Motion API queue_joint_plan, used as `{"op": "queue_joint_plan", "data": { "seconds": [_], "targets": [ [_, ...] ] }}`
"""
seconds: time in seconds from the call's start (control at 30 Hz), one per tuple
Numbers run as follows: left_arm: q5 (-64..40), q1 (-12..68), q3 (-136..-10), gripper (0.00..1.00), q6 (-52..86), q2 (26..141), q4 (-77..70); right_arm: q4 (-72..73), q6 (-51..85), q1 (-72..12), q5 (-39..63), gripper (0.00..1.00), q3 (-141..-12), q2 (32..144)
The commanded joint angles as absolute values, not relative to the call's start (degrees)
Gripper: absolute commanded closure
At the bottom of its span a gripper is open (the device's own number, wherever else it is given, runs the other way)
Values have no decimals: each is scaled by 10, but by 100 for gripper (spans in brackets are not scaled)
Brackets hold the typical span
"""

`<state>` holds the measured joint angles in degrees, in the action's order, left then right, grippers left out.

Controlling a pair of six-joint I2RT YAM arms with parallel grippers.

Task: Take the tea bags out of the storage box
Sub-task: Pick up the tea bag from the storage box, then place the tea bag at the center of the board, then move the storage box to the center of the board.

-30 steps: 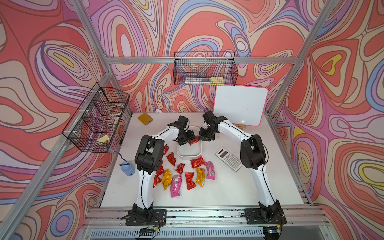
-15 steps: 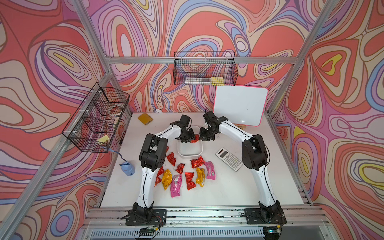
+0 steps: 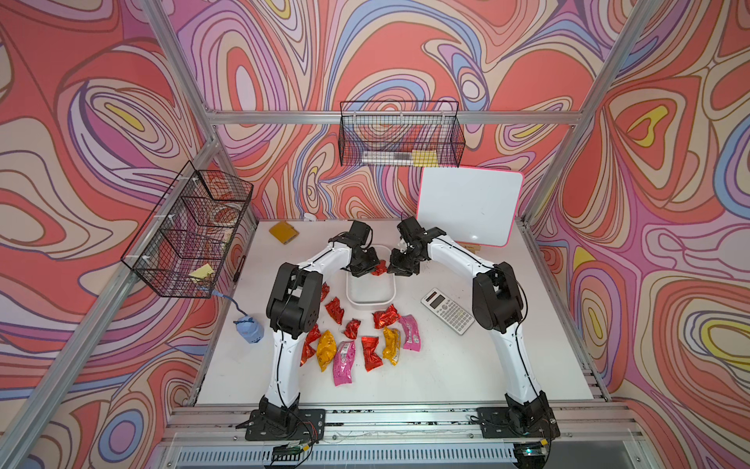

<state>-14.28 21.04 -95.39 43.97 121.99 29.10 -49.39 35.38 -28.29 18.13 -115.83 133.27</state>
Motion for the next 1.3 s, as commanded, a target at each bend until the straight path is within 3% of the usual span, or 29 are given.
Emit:
{"op": "queue_joint_plan", "data": {
  "seconds": [0.0,0.4,0.63,1.17,1.27],
  "targets": [
    [-114,213,-935,100,442,1149,299,-502,340,-282,167,69,-1158,1322],
    [-27,177,-741,100,503,954,291,-503,328,-283,163,85,-1178,1344],
    [-43,147,-633,100,514,895,273,-536,295,-271,138,96,-1209,1348],
    [-91,147,-673,100,510,1036,236,-534,256,-238,131,96,-1150,1306],
    [-88,147,-671,82,512,1035,235,-533,256,-238,130,92,-1153,1305]
  ]
}}
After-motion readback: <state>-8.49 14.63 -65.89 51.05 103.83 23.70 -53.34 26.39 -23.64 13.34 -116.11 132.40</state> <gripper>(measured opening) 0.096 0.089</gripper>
